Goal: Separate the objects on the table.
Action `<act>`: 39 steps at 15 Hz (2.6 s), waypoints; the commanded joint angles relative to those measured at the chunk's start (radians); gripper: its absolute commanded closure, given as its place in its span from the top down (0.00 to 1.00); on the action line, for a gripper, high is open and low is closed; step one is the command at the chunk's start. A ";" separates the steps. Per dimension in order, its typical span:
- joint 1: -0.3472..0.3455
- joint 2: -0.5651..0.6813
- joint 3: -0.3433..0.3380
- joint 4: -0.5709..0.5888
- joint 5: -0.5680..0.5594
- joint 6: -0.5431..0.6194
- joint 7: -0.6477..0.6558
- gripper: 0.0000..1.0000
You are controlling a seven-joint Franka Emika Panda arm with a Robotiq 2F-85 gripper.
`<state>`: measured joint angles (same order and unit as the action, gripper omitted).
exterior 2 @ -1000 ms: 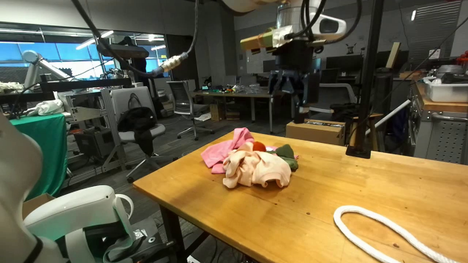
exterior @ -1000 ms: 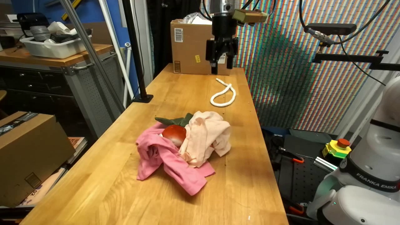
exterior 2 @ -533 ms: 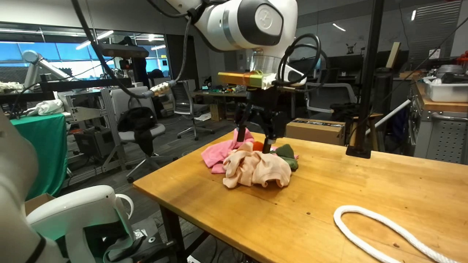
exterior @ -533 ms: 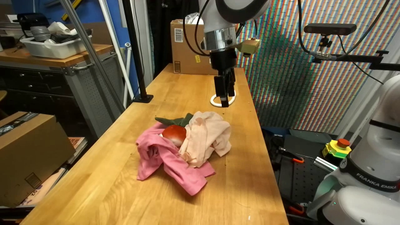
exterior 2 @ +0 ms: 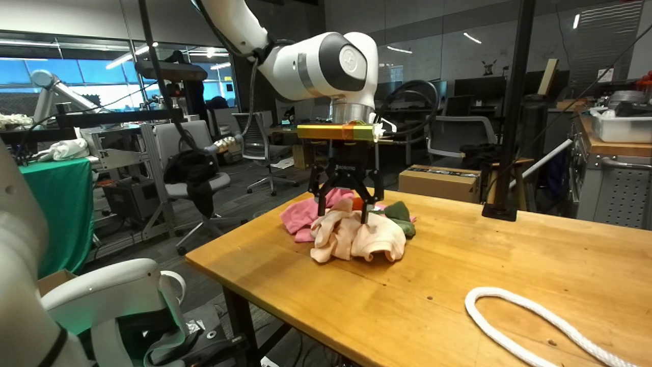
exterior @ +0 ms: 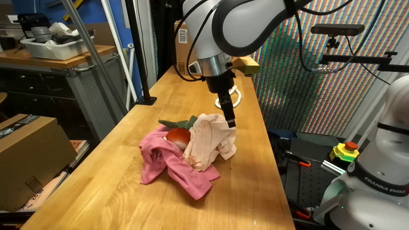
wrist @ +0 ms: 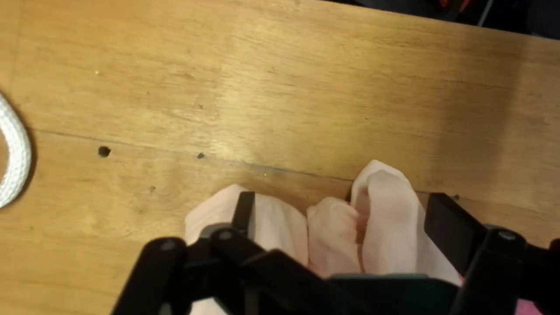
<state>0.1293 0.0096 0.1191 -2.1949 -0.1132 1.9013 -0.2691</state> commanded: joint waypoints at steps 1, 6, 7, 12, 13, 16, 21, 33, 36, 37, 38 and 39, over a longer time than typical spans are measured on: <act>0.008 0.006 0.013 -0.015 -0.081 0.118 -0.019 1.00; 0.005 0.015 0.015 -0.042 -0.053 0.273 -0.004 1.00; 0.005 0.016 0.015 -0.045 -0.039 0.284 -0.012 1.00; 0.000 0.019 0.016 -0.051 0.127 0.254 -0.080 1.00; 0.000 0.018 0.016 -0.054 0.150 0.253 -0.086 1.00; 0.000 0.024 0.015 -0.069 0.195 0.262 -0.117 1.00; -0.002 0.029 0.012 -0.086 0.175 0.253 -0.115 1.00; -0.018 -0.004 0.002 -0.103 0.168 0.273 -0.119 0.00; -0.023 -0.035 -0.004 -0.102 0.161 0.276 -0.089 0.02; -0.025 -0.054 -0.008 -0.099 0.153 0.282 -0.080 0.02; -0.026 -0.072 -0.011 -0.097 0.149 0.285 -0.075 0.02; -0.027 -0.095 -0.014 -0.096 0.146 0.295 -0.061 0.02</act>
<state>0.1077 -0.0051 0.1128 -2.2822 0.0495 2.1713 -0.3656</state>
